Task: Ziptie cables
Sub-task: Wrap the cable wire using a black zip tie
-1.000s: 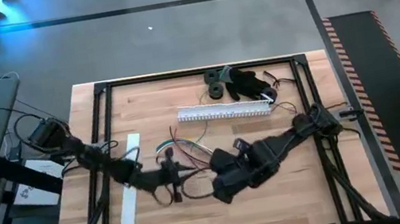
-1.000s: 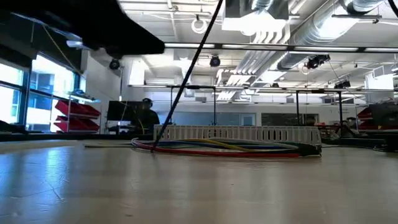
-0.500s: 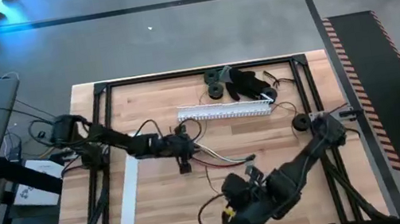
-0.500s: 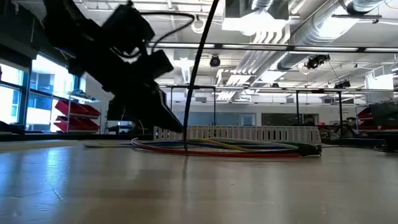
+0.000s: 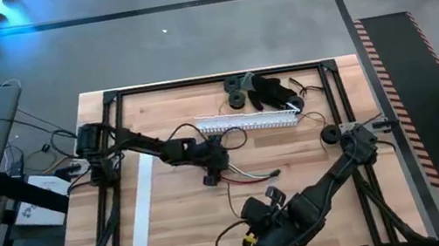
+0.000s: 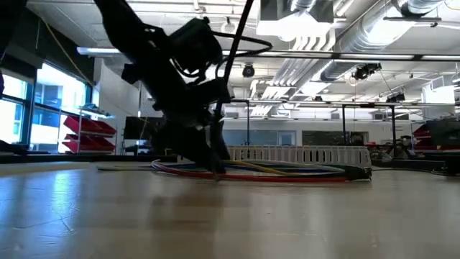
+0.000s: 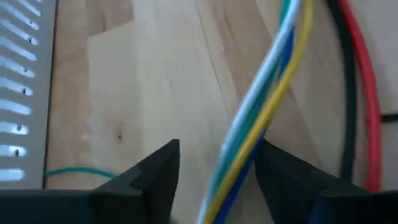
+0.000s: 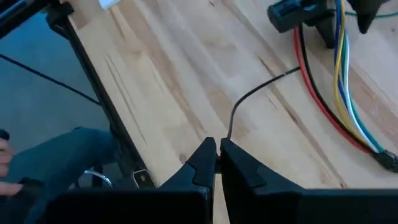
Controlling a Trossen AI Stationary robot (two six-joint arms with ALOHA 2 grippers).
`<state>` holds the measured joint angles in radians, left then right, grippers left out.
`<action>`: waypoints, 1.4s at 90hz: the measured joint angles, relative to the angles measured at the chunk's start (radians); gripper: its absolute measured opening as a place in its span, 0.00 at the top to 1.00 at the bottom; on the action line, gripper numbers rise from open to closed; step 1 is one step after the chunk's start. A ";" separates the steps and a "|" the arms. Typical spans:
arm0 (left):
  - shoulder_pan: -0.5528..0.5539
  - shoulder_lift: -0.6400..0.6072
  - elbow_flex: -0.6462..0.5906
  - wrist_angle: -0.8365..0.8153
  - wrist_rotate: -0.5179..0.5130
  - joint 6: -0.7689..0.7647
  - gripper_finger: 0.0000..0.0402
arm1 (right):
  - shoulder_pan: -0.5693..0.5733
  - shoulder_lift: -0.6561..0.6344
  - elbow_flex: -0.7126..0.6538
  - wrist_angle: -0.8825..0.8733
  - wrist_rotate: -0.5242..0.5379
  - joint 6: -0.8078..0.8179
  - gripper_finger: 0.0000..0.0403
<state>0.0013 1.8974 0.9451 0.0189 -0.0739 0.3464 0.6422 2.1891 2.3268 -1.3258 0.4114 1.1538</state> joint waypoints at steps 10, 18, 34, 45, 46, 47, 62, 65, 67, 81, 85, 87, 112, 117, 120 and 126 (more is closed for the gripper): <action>-0.001 0.014 0.016 -0.038 0.044 0.006 0.56 | 0.000 0.003 0.000 0.000 0.008 -0.008 1.00; -0.003 0.013 0.018 -0.054 0.089 0.007 0.68 | -0.001 0.005 0.000 0.000 0.015 -0.011 1.00; -0.009 0.013 0.019 -0.082 0.134 -0.014 0.96 | -0.002 0.011 0.000 0.002 0.020 -0.021 1.00; -0.028 -0.007 0.041 -0.134 0.139 -0.045 0.96 | -0.005 0.011 0.000 0.003 0.033 -0.032 1.00; -0.029 -0.010 0.045 -0.140 0.140 -0.048 0.96 | -0.005 0.011 0.000 0.003 0.034 -0.032 1.00; -0.032 -0.013 0.047 -0.150 0.141 -0.051 0.96 | -0.005 0.011 0.000 0.003 0.034 -0.033 1.00; -0.073 -0.052 0.120 -0.301 0.173 -0.061 0.98 | -0.008 0.011 0.000 -0.006 0.033 -0.037 1.00; -0.080 -0.060 0.134 -0.315 0.171 -0.065 0.98 | -0.009 0.011 0.000 -0.013 0.032 -0.037 1.00; -0.085 -0.063 0.142 -0.320 0.169 -0.066 0.98 | -0.009 0.011 0.000 -0.020 0.032 -0.037 1.00; -0.124 -0.061 0.153 -0.319 0.181 -0.085 0.98 | -0.007 0.011 0.000 -0.055 0.030 -0.063 1.00; -0.134 -0.060 0.153 -0.316 0.188 -0.100 0.98 | -0.007 0.011 0.000 -0.067 0.029 -0.063 1.00; -0.140 -0.060 0.153 -0.314 0.189 -0.108 0.98 | -0.007 0.011 0.000 -0.077 0.029 -0.063 1.00; -0.207 -0.060 0.129 -0.313 0.224 -0.216 0.95 | 0.000 0.051 0.000 -0.050 0.020 -0.090 1.00; -0.226 -0.060 0.129 -0.315 0.227 -0.226 0.94 | 0.000 0.066 0.000 -0.008 0.010 -0.103 1.00; -0.236 -0.060 0.129 -0.314 0.226 -0.235 0.93 | 0.000 0.075 0.000 0.021 0.007 -0.110 1.00; -0.257 -0.060 0.129 -0.307 0.226 -0.255 0.91 | 0.000 0.095 0.000 0.082 0.003 -0.127 1.00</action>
<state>-0.2557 1.8370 1.0737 -0.2879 0.1521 0.0910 0.6426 2.2841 2.3268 -1.2441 0.4145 1.0263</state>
